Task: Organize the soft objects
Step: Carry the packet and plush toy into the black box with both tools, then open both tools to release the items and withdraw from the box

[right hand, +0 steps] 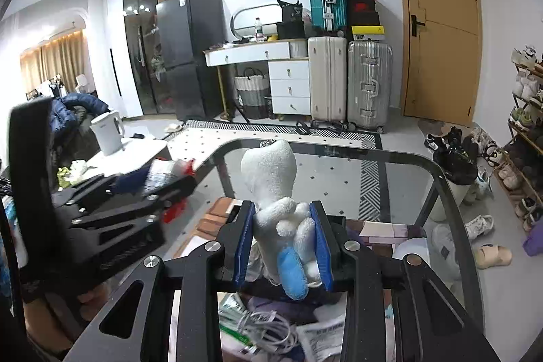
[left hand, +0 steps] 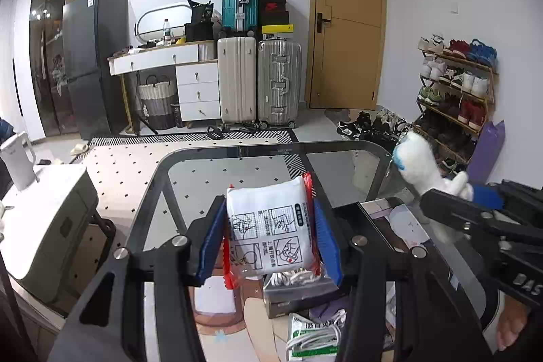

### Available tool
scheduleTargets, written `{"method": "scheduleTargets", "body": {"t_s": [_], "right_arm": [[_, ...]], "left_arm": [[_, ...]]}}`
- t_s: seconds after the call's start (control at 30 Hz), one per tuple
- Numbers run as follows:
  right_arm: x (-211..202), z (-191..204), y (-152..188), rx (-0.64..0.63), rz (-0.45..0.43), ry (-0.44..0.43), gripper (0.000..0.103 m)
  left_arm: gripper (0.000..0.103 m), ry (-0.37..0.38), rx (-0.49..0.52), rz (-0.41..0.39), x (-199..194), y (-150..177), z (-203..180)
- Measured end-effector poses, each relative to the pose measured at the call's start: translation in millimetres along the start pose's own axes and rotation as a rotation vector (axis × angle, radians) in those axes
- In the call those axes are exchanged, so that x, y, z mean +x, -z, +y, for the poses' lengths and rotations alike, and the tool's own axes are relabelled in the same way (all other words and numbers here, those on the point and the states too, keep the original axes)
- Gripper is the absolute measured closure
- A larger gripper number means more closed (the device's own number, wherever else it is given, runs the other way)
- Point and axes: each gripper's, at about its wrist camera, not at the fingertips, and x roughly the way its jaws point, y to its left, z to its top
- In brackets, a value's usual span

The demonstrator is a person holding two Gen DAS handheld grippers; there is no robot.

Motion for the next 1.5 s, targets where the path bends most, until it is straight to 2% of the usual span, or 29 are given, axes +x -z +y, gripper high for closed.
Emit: {"method": "scheduleTargets", "body": {"t_s": [0.07, 0.2, 0.37, 0.57, 0.8, 0.87, 1.2, 1.5], "right_arm": [[13, -2, -2, 0.009, 0.014, 0.003, 0.07], [43, -9, -6, 0.035, 0.058, 0.006, 0.07], [85, -18, -1, 0.046, 0.126, 0.014, 0.07], [126, -33, 12, 0.095, 0.217, 0.006, 0.07], [149, -48, 46, 0.143, 0.33, 0.002, 0.07], [153, -51, 55, 0.15, 0.355, -0.006, 0.07], [160, -56, 68, 0.15, 0.383, -0.027, 0.07], [145, -51, 68, 0.142, 0.365, -0.052, 0.068]], "left_arm": [[0.053, -0.013, -0.004, 0.009, 7, 0, 1], [0.053, -0.003, -0.035, 0.07, 32, 3, 5], [0.053, -0.005, -0.027, 0.15, 65, 15, -1], [0.053, -0.002, -0.031, 0.26, 105, 31, -8], [0.054, 0.023, -0.011, 0.351, 129, 44, -26], [0.054, 0.003, 0.033, 0.346, 129, 46, -32], [0.051, -0.014, 0.076, 0.335, 124, 48, -36], [0.044, 0.03, 0.055, 0.35, 119, 46, -33]]}}
